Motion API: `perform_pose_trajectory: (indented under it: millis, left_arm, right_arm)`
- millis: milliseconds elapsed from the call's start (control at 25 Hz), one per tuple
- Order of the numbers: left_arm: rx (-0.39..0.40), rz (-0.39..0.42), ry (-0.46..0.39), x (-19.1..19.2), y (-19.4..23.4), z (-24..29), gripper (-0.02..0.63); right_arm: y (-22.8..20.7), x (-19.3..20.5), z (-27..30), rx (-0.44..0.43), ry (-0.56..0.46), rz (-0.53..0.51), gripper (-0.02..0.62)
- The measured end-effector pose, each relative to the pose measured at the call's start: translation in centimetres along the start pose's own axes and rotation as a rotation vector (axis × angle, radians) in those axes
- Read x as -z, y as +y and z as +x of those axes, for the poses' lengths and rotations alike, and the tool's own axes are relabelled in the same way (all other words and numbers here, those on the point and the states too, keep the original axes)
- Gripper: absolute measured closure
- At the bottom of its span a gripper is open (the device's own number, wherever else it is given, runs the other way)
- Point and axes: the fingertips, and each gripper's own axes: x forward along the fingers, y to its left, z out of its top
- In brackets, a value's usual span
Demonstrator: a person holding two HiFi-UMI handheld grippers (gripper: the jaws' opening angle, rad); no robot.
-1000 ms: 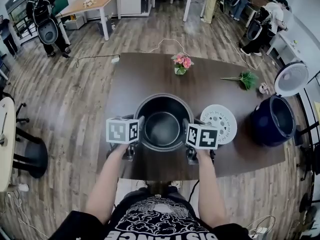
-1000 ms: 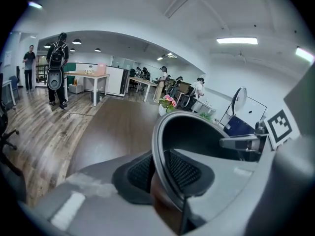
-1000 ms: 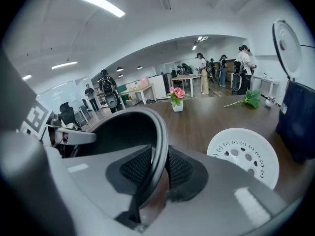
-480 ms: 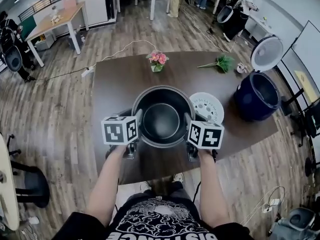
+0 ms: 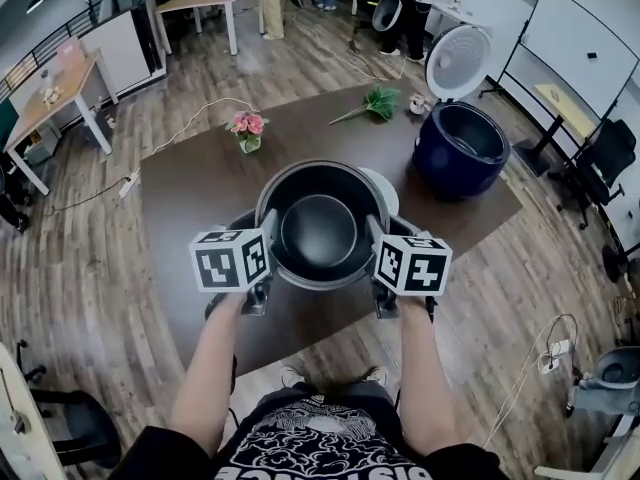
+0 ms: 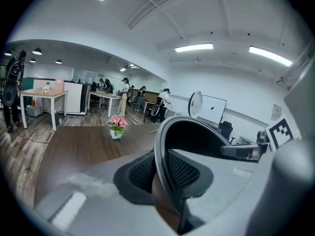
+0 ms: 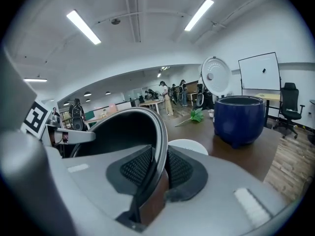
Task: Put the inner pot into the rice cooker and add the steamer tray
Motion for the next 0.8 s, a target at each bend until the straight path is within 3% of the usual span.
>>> perform_pose_trajectory:
  millis: [800]
  left_arm:
    - [0.147,0.152,-0.05,-2.1,-28.4,8.1,0.532]
  right_arm:
    - [-24.5,-3.5,-16.0,0.145,-0.161,0.091,0.518]
